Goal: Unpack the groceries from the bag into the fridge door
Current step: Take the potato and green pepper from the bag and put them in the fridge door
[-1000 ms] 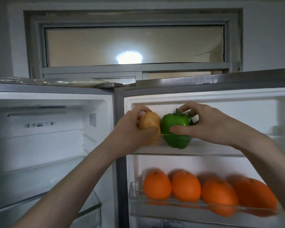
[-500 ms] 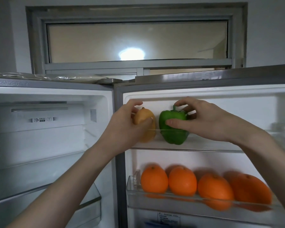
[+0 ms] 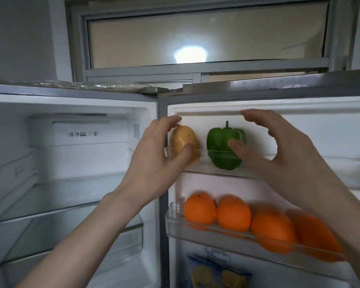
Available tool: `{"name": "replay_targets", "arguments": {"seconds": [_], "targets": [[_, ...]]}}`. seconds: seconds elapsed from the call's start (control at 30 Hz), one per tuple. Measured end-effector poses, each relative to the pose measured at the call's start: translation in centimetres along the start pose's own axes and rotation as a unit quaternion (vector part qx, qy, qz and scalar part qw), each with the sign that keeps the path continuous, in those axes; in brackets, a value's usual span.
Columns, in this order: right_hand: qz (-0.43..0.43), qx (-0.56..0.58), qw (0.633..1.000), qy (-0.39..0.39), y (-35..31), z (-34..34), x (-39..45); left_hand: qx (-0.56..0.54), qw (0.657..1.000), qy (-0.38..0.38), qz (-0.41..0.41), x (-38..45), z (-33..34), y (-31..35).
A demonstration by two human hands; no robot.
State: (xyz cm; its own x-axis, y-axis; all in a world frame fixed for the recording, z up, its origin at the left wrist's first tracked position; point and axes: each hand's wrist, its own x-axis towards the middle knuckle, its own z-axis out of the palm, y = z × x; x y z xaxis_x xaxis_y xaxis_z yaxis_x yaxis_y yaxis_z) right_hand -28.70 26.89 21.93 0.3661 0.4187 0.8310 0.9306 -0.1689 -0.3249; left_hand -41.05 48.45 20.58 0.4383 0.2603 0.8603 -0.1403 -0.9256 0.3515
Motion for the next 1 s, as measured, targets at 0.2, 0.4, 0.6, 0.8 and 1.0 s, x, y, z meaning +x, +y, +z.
{"name": "replay_targets", "arguments": {"seconds": [0.2, 0.4, 0.6, 0.8, 1.0], "targets": [[-0.054, -0.035, 0.997, 0.052, 0.8, 2.1, -4.4, 0.112, 0.991, -0.017, 0.074, -4.2, -0.8, 2.0], [-0.081, -0.148, 0.983, 0.078, 0.3, 2.8, -9.9, 0.191, 0.974, -0.055, 0.105, -8.9, -1.1, 2.7], [-0.045, -0.219, 0.975, 0.016, -0.7, 1.7, -15.5, 0.207, 0.971, -0.075, 0.093, -13.3, -0.6, 3.1], [0.008, -0.266, 0.964, -0.019, -0.4, -0.9, -20.0, 0.192, 0.974, -0.083, 0.086, -16.9, 2.2, 4.1], [0.048, -0.282, 0.958, -0.020, 1.7, -4.7, -23.6, 0.167, 0.978, -0.085, 0.088, -19.2, 5.9, 7.5]]}}
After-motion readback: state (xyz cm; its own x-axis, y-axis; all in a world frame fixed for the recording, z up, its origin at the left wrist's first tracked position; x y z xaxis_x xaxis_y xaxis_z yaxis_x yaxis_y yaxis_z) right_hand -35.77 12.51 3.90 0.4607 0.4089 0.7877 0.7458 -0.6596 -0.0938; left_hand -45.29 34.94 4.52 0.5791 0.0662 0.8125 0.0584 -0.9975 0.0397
